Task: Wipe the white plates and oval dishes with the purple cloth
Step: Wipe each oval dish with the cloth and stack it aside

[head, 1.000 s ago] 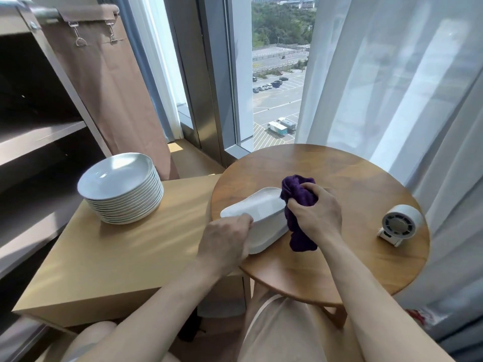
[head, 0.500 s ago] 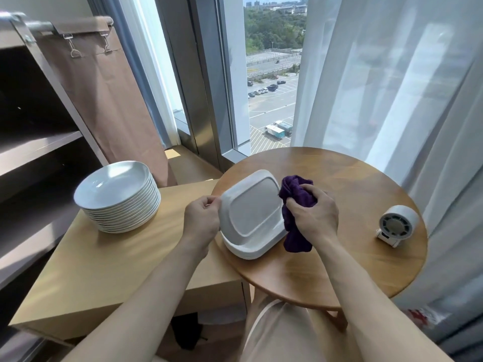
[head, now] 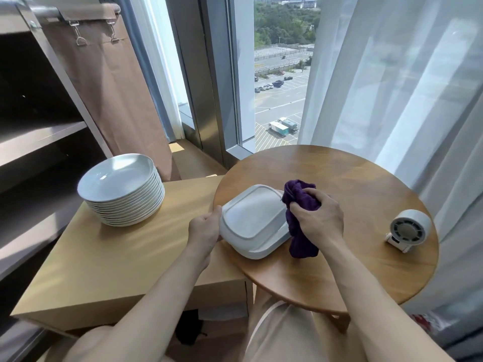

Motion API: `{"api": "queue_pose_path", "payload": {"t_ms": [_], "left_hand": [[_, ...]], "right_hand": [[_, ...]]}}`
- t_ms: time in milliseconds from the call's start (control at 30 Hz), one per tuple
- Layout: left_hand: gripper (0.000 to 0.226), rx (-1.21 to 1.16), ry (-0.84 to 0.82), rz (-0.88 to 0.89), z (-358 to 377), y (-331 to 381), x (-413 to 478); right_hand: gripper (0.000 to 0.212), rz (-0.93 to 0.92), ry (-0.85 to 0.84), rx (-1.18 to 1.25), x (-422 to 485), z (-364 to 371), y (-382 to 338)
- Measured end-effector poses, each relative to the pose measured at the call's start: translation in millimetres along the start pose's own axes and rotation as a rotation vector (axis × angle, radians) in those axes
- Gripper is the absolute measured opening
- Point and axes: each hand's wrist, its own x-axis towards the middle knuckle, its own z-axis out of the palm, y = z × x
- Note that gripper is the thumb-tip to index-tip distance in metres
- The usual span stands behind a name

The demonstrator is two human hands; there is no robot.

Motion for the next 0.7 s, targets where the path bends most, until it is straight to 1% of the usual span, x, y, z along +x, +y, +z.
{"api": "queue_pose_path", "payload": {"t_ms": [100,133,233,267,300,433,533,633,700], "left_hand": [[0.037,0.016,-0.081,0.048,1,-3,-3],[0.044,0.03,-0.123,0.059,1,-3,-5],[0.087,0.074,-0.194,0.056,1,-6,-10],[0.095,0.074,-0.192,0.063,1,-8,-10],[0.097,0.077,-0.189,0.073,1,-9,-11],[0.09,0.07,-0.216,0.106,-1,-18,-10],[0.077,0.048,-0.234,0.123,-3,-22,-4],[0.074,0.035,-0.266,0.124,-3,-25,0],[0.074,0.006,-0.284,0.114,-5,-27,1]], "right_hand": [[0.04,0.0,-0.013,-0.017,-1,0,1],[0.04,-0.003,-0.02,-0.034,-2,0,1],[0.042,-0.041,-0.063,-0.118,-4,3,0],[0.042,-0.063,-0.083,-0.153,-5,4,-1],[0.042,-0.084,-0.107,-0.191,-6,6,-2],[0.052,-0.143,-0.259,-0.417,-15,16,-8],[0.049,-0.181,-0.322,-0.606,-23,27,-18],[0.049,-0.295,-0.382,-0.732,-42,39,-34],[0.062,-0.385,-0.409,-0.767,-58,47,-43]]}}
